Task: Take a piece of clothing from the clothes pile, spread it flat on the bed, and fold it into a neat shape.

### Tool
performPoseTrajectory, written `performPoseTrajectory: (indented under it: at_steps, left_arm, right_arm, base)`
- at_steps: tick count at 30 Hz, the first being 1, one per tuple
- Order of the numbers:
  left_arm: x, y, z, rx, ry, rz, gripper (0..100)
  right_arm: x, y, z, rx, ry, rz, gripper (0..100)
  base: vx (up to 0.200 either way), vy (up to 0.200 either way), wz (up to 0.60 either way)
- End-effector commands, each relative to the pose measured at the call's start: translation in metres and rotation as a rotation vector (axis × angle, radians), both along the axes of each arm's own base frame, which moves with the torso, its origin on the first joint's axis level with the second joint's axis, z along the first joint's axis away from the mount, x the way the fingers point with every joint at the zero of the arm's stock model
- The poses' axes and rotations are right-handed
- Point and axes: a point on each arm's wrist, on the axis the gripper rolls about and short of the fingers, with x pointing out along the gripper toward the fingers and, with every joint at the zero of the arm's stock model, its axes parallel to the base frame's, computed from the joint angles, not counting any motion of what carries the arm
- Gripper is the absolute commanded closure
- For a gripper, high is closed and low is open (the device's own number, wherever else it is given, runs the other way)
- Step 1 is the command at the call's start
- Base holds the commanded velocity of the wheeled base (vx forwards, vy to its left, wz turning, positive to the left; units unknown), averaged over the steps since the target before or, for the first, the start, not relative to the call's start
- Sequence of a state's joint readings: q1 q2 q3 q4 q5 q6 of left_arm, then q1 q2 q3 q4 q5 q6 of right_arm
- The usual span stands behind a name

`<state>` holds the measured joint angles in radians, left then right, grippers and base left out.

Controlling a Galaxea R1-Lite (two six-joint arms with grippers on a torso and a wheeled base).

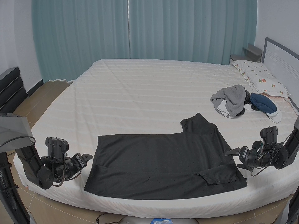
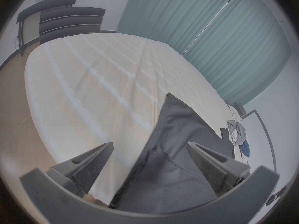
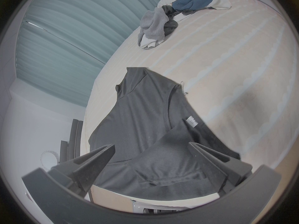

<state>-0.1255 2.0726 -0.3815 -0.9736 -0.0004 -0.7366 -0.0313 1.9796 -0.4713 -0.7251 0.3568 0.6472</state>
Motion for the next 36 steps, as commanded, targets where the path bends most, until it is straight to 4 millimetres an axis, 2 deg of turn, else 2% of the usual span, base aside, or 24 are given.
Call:
performPoseTrajectory:
  at_steps: [1,15,23,28,29,33,36]
  left_arm:
    - [-0.001,-0.002,0.001,-0.002,-0.002,-0.006,0]
    - [0.0,-0.008,0.004,-0.011,-0.023,-0.011,0]
    - [0.01,-0.005,0.01,-0.01,-0.086,-0.004,0]
    - [0.032,-0.004,0.02,-0.016,-0.157,0.001,0]
    - [0.042,-0.002,0.024,-0.022,-0.185,0.007,0]
    - [0.07,0.0,0.014,-0.041,-0.188,-0.006,0]
    - [0.09,0.01,0.009,-0.071,-0.21,-0.016,0]
  right_arm:
    - [0.0,0.0,0.001,0.0,-0.002,0.001,0]
    - [0.0,0.001,0.0,-0.001,-0.003,0.004,0]
    - [0.0,0.001,0.0,-0.001,-0.003,0.004,0]
    - [0.0,0.001,0.0,-0.001,0.0,0.004,0]
    - [0.0,0.001,-0.001,0.0,0.002,0.004,0]
    - [0.0,0.001,-0.001,0.0,0.005,0.004,0]
    - [-0.001,0.001,-0.002,-0.001,0.007,0.005,0]
  base:
    - [0.0,0.0,0.0]
    - [0.0,0.0,0.0]
    - [0.0,0.0,0.0]
    - [0.0,0.0,0.0]
    - [0.0,0.0,0.0]
    - [0.0,0.0,0.0]
    - [0.0,0.0,0.0]
